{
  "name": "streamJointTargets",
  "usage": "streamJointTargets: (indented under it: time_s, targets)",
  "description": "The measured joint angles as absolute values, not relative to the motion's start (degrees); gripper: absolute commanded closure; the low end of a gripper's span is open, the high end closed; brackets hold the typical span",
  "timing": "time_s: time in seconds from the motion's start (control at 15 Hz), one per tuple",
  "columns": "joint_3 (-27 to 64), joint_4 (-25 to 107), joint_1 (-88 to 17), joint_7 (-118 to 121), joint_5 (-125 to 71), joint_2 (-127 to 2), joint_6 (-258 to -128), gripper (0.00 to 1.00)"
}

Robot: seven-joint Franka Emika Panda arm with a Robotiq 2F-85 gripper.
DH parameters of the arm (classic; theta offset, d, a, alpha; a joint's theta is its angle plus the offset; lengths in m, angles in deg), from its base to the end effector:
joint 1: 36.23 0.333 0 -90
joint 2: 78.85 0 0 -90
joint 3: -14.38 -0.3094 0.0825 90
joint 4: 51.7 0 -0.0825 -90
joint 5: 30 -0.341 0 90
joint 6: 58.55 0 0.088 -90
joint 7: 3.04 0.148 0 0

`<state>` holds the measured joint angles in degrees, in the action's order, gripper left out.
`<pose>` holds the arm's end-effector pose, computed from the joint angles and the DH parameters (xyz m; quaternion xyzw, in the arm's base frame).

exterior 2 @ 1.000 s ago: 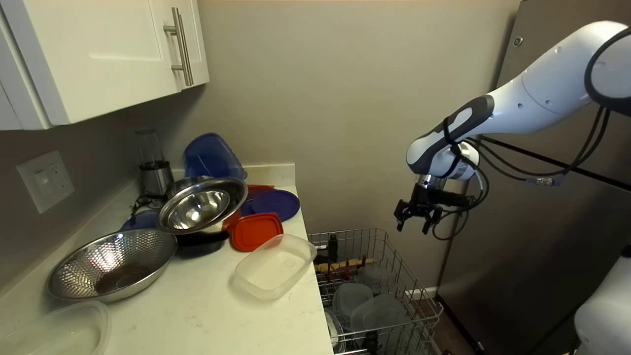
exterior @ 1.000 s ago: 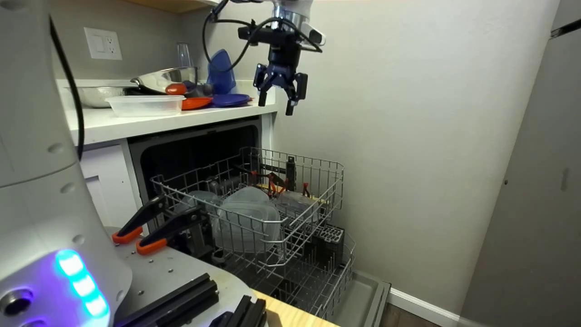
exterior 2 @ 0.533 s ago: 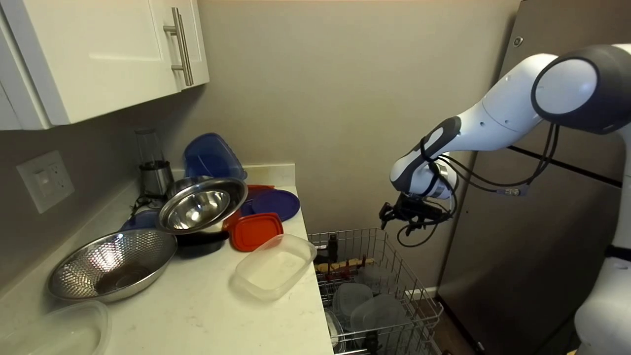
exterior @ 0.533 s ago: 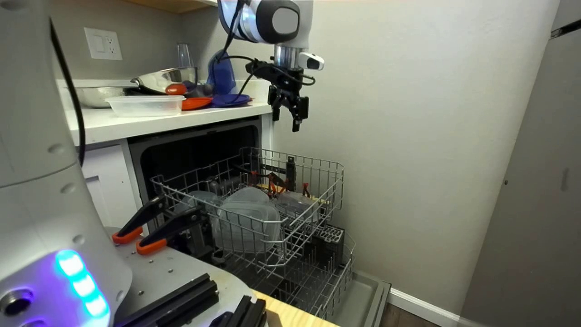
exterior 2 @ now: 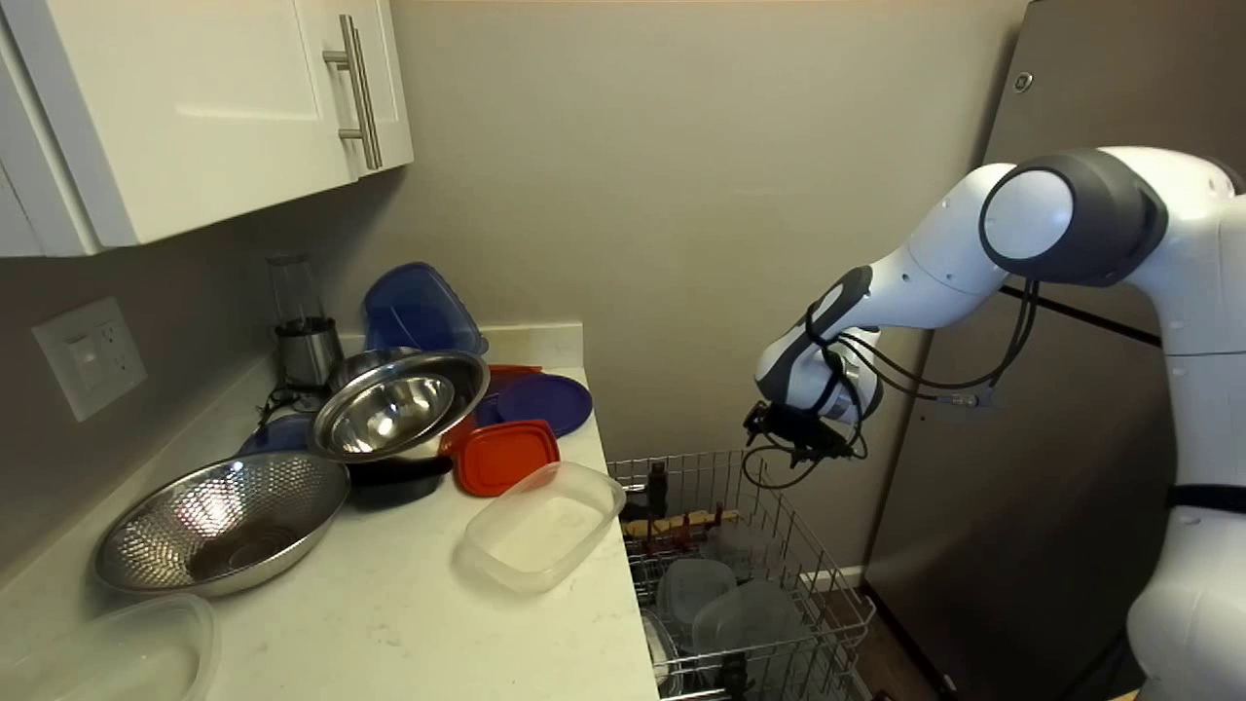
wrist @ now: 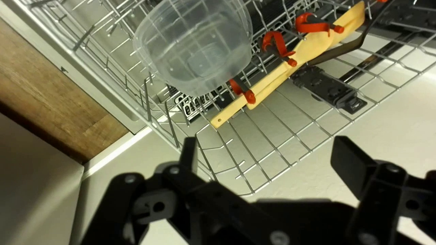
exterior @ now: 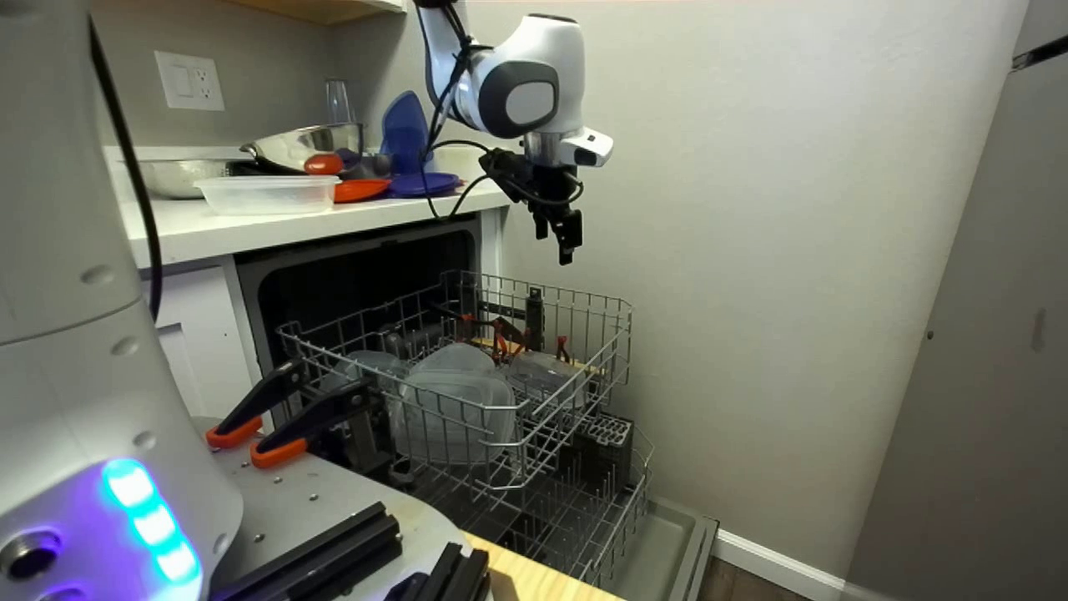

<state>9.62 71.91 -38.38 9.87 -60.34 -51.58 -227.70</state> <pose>0.5768 -0.0034 0.1954 -0.9232 0.3373 -0.1339 0.1263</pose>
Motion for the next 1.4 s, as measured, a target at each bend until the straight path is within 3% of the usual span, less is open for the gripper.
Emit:
streamJointTargets:
  time_s: [0.67,1.4]
  targets:
    - [-7.97,65.94,-54.94,-1.87,-75.08,-46.25,-225.13,0.0]
    - [-8.64,65.78,-55.53,-2.8,-75.07,-46.09,-224.89,0.0]
